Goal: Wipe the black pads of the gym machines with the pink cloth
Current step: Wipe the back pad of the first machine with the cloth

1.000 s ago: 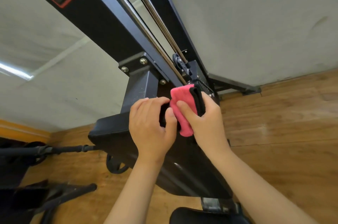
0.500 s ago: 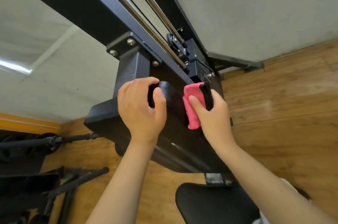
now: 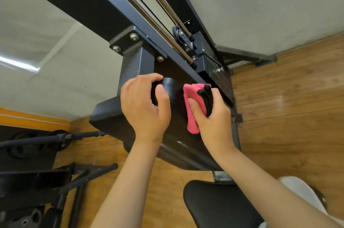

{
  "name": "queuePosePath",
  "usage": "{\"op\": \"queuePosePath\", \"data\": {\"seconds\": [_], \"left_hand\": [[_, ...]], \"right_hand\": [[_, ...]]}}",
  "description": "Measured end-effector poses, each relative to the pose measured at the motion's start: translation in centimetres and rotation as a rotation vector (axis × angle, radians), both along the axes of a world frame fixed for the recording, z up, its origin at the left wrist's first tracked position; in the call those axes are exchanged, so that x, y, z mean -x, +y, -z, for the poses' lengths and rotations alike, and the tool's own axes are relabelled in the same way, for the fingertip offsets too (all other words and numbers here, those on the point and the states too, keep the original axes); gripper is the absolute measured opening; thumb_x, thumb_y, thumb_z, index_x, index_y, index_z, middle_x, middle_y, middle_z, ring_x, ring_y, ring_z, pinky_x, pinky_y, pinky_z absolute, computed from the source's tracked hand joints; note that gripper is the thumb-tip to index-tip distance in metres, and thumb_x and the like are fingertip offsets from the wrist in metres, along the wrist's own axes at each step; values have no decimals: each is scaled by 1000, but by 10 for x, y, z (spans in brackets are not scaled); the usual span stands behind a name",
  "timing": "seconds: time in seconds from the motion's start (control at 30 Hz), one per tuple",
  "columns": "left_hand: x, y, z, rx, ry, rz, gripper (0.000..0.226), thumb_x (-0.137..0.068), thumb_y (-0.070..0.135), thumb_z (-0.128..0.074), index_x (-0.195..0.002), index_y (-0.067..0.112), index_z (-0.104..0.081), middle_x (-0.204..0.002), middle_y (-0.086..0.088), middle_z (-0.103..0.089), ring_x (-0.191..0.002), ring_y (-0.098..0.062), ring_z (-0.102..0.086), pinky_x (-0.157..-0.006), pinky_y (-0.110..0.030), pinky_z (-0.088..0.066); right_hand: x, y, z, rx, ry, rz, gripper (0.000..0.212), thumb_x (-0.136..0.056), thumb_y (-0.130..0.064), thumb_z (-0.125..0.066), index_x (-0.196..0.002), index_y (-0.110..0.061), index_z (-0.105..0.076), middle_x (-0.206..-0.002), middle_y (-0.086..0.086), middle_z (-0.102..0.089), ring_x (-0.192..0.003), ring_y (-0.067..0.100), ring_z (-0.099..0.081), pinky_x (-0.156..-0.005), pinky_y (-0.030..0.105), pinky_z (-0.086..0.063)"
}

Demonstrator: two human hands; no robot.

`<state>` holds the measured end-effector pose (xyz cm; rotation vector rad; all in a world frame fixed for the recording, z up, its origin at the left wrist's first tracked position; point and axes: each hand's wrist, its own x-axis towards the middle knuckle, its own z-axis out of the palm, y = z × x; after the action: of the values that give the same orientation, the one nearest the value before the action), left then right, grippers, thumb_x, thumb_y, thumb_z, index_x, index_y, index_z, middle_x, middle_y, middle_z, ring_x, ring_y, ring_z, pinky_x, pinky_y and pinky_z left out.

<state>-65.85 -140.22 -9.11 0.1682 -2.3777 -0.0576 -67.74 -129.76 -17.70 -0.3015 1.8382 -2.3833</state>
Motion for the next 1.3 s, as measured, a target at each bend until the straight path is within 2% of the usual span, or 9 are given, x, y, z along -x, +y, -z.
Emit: {"op": "queuePosePath", "data": {"seconds": [0.23, 0.47, 0.57, 0.7, 0.8, 0.93, 1.1, 1.2, 1.3], "left_hand": [[-1, 0, 1, -16, 4, -13, 28, -91, 18, -39, -92, 9, -66, -86, -2, -66, -83, -7, -53, -81, -43, -48], [-1, 1, 3, -23, 5, -12, 28, -92, 18, -39, -92, 9, -65, -86, -3, -65, -84, -1, -48, -80, -40, -46], [-1, 0, 2, -25, 5, -11, 28, -92, 19, -39, -93, 9, -65, -86, -2, -65, -84, 0, -47, -80, -41, -47], [0, 1, 2, -27, -1, -28, 27, -91, 19, -40, -93, 9, -65, -87, -2, -66, -86, 2, -46, -80, -40, -47], [-1, 2, 1, -23, -8, -30, 27, -92, 19, -40, -93, 10, -65, -87, -2, -66, -87, 0, -47, -81, -39, -46], [-1, 3, -1, -14, -25, -23, 26, -93, 19, -40, -94, 9, -65, -88, 4, -61, -87, 1, -46, -84, -34, -43], [-3, 6, -12, -79, -181, -33, 24, -96, 26, -42, -102, 13, -62, -95, 9, -57, -91, -10, -53, -86, -32, -41], [-5, 12, -23, 37, -285, 6, 28, -95, 33, -51, -110, 12, -61, -102, 5, -60, -99, -14, -55, -95, -36, -39], [-6, 30, -21, 314, -332, 63, 31, -92, 37, -57, -111, 13, -63, -108, 0, -65, -108, -15, -57, -108, -40, -31]], "right_hand": [[-18, 14, 51, -190, -162, -54, 22, -92, -33, -59, -111, -22, -53, -89, -12, -59, -84, 5, -61, -63, 8, -45], [9, 11, -3, 9, -33, 20, 24, -92, -34, -60, -107, -16, -56, -89, -9, -61, -82, 2, -60, -66, 14, -49], [11, 0, -1, -65, 25, -42, 29, -92, -39, -56, -112, -18, -54, -95, -9, -61, -88, 1, -60, -71, 16, -51], [1, 2, 25, -131, 30, -28, 27, -93, -37, -55, -112, -17, -53, -94, -9, -60, -86, -5, -59, -68, 10, -48], [-8, 12, 55, -253, 7, -64, 32, -92, -39, -54, -112, -14, -54, -95, -5, -63, -83, 3, -62, -63, 17, -51], [-18, 24, 100, -455, -62, -144, 36, -94, -39, -52, -119, -14, -53, -101, -2, -64, -89, 14, -64, -62, 16, -48], [-22, 25, 109, -473, -141, -165, 43, -93, -47, -46, -123, -17, -51, -103, -3, -63, -90, 14, -64, -67, 29, -55], [-19, 28, 101, -393, -173, -137, 43, -92, -49, -47, -123, -18, -52, -104, -4, -63, -91, 11, -62, -69, 25, -53], [-19, 30, 83, -259, -205, -94, 36, -92, -46, -49, -115, -19, -54, -96, -7, -63, -86, 6, -61, -66, 21, -51]]}}
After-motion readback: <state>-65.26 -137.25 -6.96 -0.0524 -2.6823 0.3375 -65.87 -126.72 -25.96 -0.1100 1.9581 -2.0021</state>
